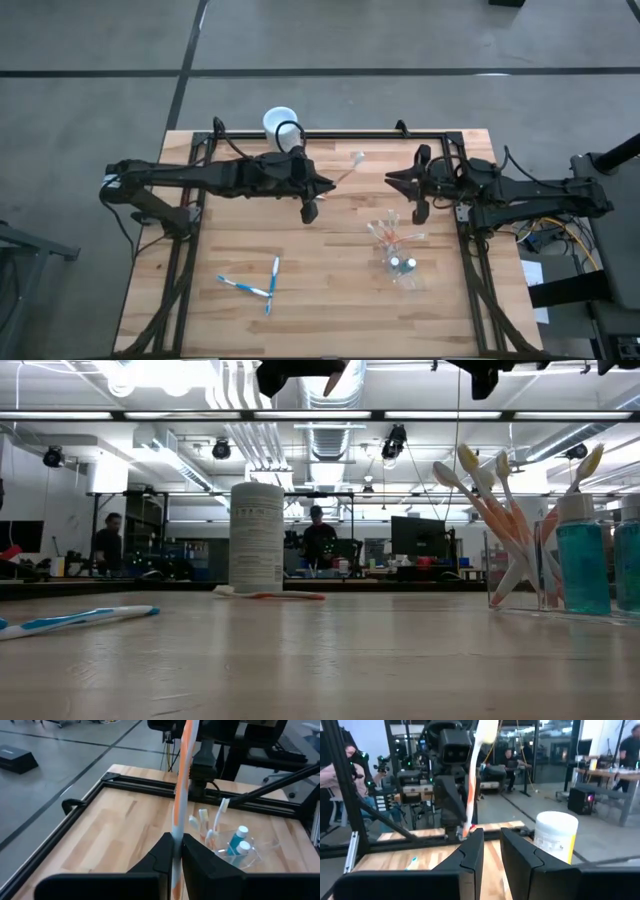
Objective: Pick & Place toothbrushing station
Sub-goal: Put the orange toothbrush into the top section of the transparent organizer
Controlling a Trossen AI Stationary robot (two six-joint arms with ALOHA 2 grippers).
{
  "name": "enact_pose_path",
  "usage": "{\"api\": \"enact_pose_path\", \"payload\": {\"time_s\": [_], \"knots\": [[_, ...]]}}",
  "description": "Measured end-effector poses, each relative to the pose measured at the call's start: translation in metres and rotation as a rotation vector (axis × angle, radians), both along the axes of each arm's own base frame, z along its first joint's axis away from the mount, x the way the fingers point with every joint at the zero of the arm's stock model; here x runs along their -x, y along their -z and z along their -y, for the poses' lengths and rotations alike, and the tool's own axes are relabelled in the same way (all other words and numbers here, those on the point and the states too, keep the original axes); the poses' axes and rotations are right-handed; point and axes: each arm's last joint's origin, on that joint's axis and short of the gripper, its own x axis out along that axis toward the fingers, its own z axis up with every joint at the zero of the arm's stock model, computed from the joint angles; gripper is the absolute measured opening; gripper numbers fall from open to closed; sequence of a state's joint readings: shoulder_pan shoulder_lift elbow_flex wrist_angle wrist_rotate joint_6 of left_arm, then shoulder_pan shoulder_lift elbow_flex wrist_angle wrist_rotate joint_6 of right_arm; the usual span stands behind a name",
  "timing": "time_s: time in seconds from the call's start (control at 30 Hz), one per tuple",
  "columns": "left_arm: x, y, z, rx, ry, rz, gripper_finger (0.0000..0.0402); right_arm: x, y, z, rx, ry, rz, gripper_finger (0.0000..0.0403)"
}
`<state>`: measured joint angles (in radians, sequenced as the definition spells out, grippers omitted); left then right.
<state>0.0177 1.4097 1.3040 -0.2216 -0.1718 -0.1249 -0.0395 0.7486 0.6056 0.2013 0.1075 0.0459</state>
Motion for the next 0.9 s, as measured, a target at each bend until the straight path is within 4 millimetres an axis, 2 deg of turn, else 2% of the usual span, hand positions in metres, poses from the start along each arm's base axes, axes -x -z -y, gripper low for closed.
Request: {"api": "enact_pose_path", "payload": {"time_s": [0.3,0.47,0.9], "knots": [[0.000,0.000,0.001,0.007,0.036,0.004,0.0026,-0.015,-0.006,-0.001,0.079,-0.045,0.109,0.0061],[0.000,0.000,0.001,0.007,0.036,0.004,0.0026,-0.021,-0.008,0.000,0.000,-0.052,0.117,0.0067],[0.000,0.000,0.001,0.013,0.048,0.003,0.0026,-0.029,-0.023,0.000,-0.041,-0.057,0.138,0.0128]]}}
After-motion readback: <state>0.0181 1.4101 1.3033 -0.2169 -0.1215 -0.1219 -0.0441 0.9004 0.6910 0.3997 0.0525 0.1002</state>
